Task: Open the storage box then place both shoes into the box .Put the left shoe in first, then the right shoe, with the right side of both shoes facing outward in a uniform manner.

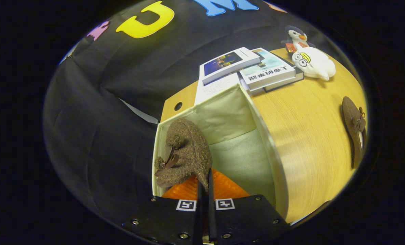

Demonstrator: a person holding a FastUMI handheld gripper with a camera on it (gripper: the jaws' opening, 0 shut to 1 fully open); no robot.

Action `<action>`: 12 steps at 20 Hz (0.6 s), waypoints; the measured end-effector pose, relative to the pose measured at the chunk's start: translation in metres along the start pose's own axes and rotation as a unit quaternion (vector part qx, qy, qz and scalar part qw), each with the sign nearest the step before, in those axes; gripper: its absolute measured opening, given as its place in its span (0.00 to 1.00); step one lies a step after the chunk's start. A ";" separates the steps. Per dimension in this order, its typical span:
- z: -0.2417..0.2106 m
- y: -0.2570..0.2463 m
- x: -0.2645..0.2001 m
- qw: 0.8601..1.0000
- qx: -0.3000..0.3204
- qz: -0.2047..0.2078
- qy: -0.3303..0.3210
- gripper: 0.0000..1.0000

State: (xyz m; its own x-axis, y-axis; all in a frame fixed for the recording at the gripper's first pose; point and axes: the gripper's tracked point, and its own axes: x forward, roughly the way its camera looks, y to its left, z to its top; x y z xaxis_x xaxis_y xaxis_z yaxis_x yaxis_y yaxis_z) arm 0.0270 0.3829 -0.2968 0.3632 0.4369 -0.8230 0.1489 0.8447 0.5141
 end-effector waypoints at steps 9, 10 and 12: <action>-0.031 0.014 0.033 0.999 -0.019 0.005 0.041 0.25; -0.035 0.013 0.030 0.998 -0.026 0.008 0.050 0.40; -0.036 0.021 0.023 0.997 -0.029 0.035 0.055 0.55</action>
State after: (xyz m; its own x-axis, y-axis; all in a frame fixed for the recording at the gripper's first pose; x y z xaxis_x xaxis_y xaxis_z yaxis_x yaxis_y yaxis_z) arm 0.0051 0.4222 -0.3133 0.2673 0.5236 -0.8089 0.0732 0.8260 0.5589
